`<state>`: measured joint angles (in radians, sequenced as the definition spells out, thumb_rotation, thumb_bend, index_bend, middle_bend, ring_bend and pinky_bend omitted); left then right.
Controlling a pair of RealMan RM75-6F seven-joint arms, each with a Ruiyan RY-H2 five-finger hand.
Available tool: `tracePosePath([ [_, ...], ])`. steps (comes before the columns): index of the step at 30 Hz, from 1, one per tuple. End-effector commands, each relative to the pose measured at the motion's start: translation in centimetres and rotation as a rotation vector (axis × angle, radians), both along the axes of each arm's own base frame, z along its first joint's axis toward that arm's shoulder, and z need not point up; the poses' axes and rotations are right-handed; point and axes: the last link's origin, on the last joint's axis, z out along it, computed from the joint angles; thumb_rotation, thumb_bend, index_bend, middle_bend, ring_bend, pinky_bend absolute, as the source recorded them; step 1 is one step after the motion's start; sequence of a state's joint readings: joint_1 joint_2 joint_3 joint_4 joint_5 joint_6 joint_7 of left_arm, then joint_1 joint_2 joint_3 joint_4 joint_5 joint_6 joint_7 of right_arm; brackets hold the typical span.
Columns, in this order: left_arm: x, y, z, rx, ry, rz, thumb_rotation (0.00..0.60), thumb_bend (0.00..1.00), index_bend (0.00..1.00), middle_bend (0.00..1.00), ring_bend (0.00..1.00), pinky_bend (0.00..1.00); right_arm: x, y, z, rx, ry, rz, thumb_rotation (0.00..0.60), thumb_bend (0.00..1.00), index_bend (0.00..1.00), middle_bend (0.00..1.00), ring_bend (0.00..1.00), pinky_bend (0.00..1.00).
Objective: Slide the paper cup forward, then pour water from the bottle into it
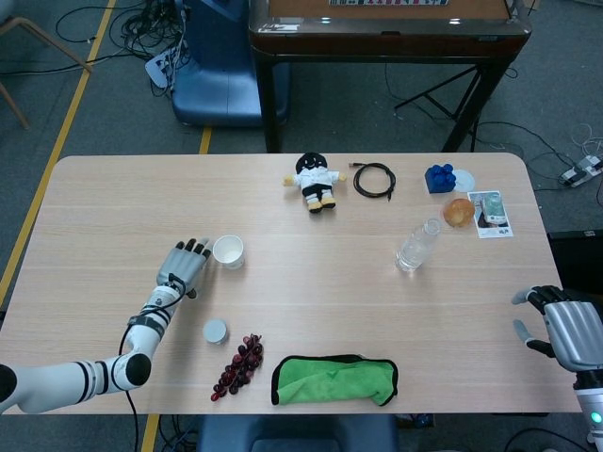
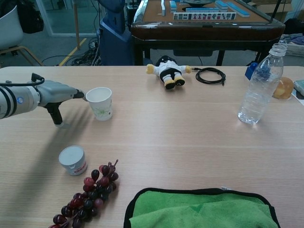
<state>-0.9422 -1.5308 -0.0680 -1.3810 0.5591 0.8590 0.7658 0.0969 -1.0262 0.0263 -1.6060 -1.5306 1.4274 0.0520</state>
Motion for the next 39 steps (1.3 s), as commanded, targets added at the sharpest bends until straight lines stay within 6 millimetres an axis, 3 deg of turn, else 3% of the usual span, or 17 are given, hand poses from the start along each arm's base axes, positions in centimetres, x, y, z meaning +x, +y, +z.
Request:
tracePosePath([
  [1,0.6,-0.1,-0.4,-0.008,0.005,-0.016,0.600,0.25,0.06,0.00,0.00,0.11,0.0,0.0,0.0,0.001,-0.001,0.000,0.600,0.35,0.45,0.43,0.34,0.44],
  [39,6.5,0.2,-6.4,-0.102,0.005,-0.141,0.600,0.28,0.06,0.00,0.00,0.11,0.1,0.3,1.2,-0.021,-0.024,0.003,0.600,0.35,0.45,0.43,0.34,0.44],
])
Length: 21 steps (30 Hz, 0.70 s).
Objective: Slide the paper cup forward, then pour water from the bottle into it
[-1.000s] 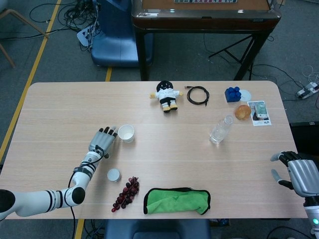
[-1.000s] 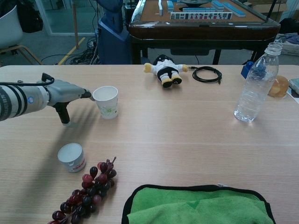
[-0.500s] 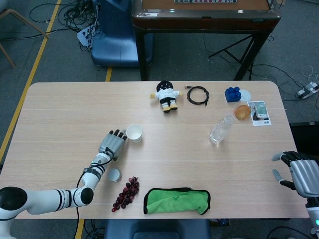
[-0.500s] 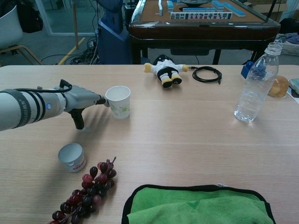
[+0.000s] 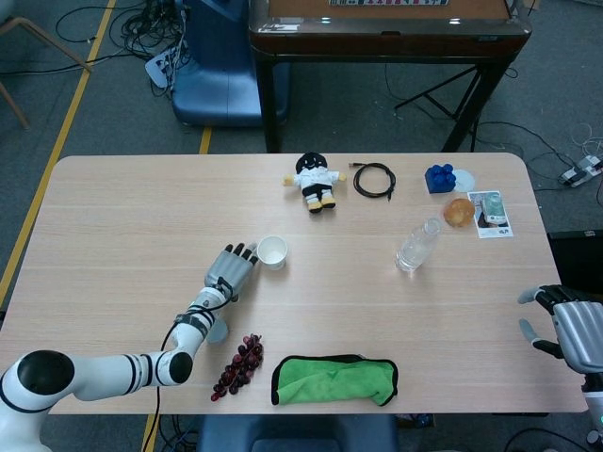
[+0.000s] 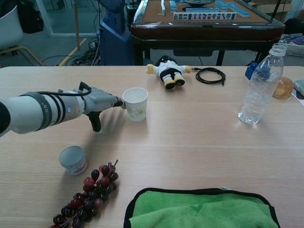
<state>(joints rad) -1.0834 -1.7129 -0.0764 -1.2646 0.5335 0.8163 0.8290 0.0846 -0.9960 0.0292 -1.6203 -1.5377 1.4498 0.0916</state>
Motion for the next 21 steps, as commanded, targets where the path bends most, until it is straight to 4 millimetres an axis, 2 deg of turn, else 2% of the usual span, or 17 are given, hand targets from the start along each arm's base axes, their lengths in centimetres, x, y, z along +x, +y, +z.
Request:
tracePosePath([
  [1,0.4,0.0,-0.5,-0.009,-0.001,-0.006,0.600,0.28,0.06,0.00,0.00,0.11,0.0,0.0,0.1,-0.003,0.000,-0.002,0.600,0.35,0.45,0.43,0.34,0.44],
  [21,3.6,0.0,-2.6,-0.061,-0.023,-0.071,0.600,0.28,0.06,0.00,0.00,0.11,-0.3,0.3,0.9,-0.032,0.022,-0.020,0.600,0.35,0.45,0.43,0.34,0.44],
])
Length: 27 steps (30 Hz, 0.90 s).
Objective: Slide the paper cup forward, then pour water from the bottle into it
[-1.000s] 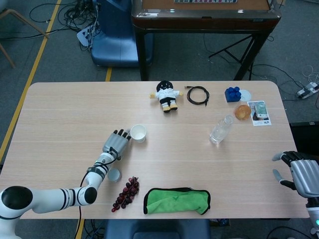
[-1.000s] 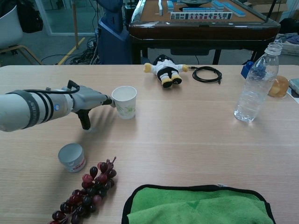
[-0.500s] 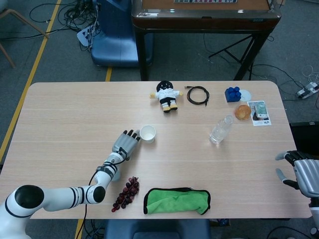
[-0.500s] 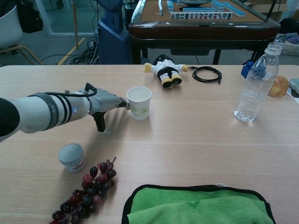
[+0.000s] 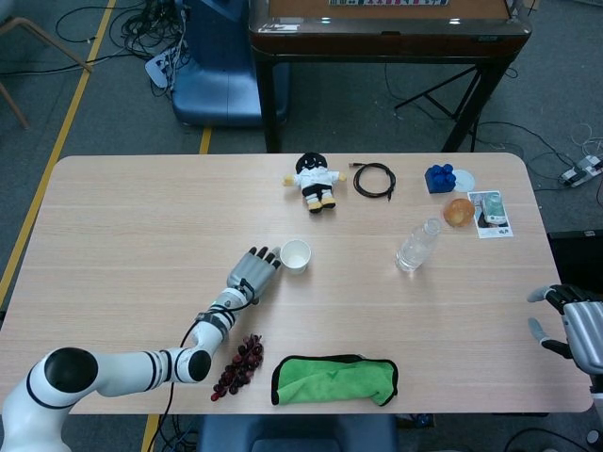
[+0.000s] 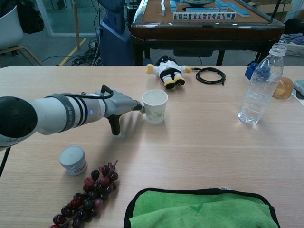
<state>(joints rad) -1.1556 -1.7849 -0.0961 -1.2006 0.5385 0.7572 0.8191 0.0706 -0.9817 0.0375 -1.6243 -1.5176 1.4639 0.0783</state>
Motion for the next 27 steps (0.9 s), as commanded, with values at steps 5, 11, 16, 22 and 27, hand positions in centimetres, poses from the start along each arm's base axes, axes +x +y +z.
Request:
tracePosePath([
  [5,1.2,-0.1,-0.3,-0.007,0.000,-0.026,0.600,0.28,0.06,0.00,0.00,0.11,0.0,0.1,0.2,-0.007,-0.002,-0.003,0.600,0.35,0.45,0.43,0.34,0.44],
  [11,2.1,-0.3,-0.8,-0.019,0.002,-0.040,0.600,0.28,0.06,0.00,0.00,0.11,0.0,0.2,0.4,-0.013,0.000,-0.004,0.600,0.35,0.45,0.43,0.34,0.44],
  [16,2.8,-0.6,-1.4,-0.025,0.006,-0.055,0.600,0.28,0.06,0.00,0.00,0.11,-0.1,0.2,0.7,-0.020,0.007,-0.007,0.600,0.35,0.45,0.43,0.34,0.44],
  [22,3.8,-0.8,-2.0,-0.028,0.016,-0.087,0.600,0.28,0.06,0.00,0.00,0.11,-0.2,0.3,0.7,-0.015,0.006,-0.014,0.600,0.35,0.45,0.43,0.34,0.44],
  [27,4.4,-1.3,-2.6,-0.040,0.017,-0.100,0.600,0.28,0.06,0.00,0.00,0.11,-0.2,0.3,0.7,-0.009,0.007,-0.019,0.600,0.35,0.45,0.43,0.34,0.44],
])
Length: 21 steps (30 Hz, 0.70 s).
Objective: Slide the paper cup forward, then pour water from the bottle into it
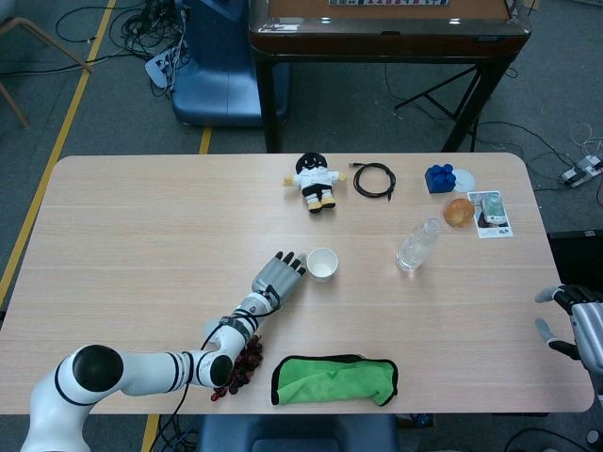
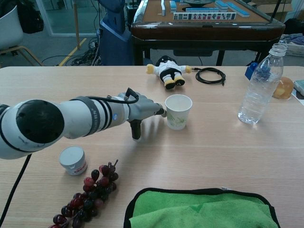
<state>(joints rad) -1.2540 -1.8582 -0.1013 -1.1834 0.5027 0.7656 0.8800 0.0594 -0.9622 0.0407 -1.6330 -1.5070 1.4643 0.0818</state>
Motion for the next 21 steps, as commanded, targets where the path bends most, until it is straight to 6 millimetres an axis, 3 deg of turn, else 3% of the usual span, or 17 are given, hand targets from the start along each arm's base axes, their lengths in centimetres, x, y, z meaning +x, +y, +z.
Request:
tracePosePath([
  [1,0.3,-0.2,-0.3,-0.007,0.000,-0.006,0.600,0.28,0.06,0.00,0.00,0.11,0.0,0.0,0.0,0.000,0.000,-0.001,0.600,0.35,0.45,0.43,0.34,0.44],
  [12,1.7,-1.1,-0.9,-0.023,-0.011,-0.041,0.600,0.28,0.06,0.00,0.00,0.11,0.1,0.0,0.1,0.000,-0.001,-0.004,0.600,0.35,0.45,0.43,0.34,0.44],
  [16,1.4,-0.8,0.0,-0.002,-0.017,-0.031,0.600,0.28,0.06,0.00,0.00,0.11,0.1,0.0,0.1,0.004,0.000,-0.008,0.600,0.35,0.45,0.43,0.34,0.44],
  [21,-0.1,-0.7,2.6,0.044,-0.034,0.014,0.600,0.28,0.06,0.00,0.00,0.11,-0.2,0.0,-0.1,0.009,0.006,-0.014,0.600,0.35,0.45,0.43,0.34,0.44],
])
